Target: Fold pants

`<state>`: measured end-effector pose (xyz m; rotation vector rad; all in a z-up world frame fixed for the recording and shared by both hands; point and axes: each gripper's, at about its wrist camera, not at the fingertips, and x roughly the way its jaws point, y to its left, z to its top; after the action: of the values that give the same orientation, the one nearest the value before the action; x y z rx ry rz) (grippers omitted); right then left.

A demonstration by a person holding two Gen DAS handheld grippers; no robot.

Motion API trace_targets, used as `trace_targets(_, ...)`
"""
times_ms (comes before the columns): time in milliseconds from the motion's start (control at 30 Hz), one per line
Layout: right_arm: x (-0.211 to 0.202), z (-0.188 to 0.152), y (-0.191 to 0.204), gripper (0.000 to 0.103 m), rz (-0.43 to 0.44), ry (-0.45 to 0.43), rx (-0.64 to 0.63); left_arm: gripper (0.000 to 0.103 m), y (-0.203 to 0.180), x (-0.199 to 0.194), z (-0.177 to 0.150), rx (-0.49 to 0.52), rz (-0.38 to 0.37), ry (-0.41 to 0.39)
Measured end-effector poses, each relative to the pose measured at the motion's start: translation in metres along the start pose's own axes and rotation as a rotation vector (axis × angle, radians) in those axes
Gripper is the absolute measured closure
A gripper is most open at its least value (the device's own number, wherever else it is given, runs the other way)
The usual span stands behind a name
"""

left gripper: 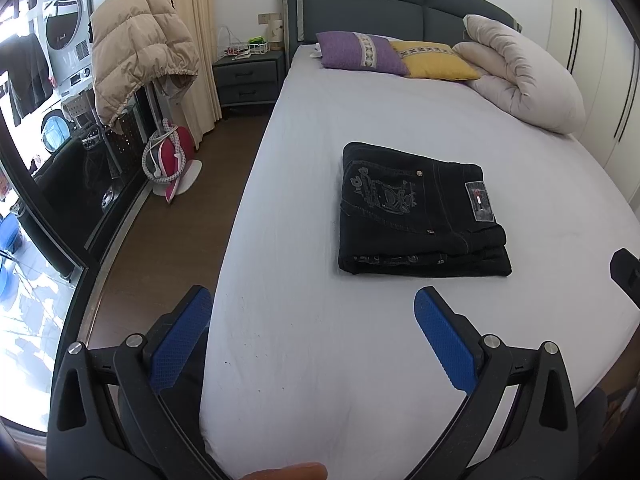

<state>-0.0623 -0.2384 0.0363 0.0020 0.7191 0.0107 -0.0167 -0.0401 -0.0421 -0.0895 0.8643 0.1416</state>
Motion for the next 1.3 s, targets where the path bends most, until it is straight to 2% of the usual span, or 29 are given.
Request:
trace_targets(733, 0.003, -0.004, -0.001, 0.0, 0.003, 0.006, -0.001, 0.0, 0.004, 0.004, 0.001, 0.011, -0.008, 0.008)
trace_targets(1300, 0.005, -0.008, 0.0, 0.0, 0.006, 0.012, -0.003, 0.0, 0.007, 0.018, 0.006, 0.04, -0.031, 0.066)
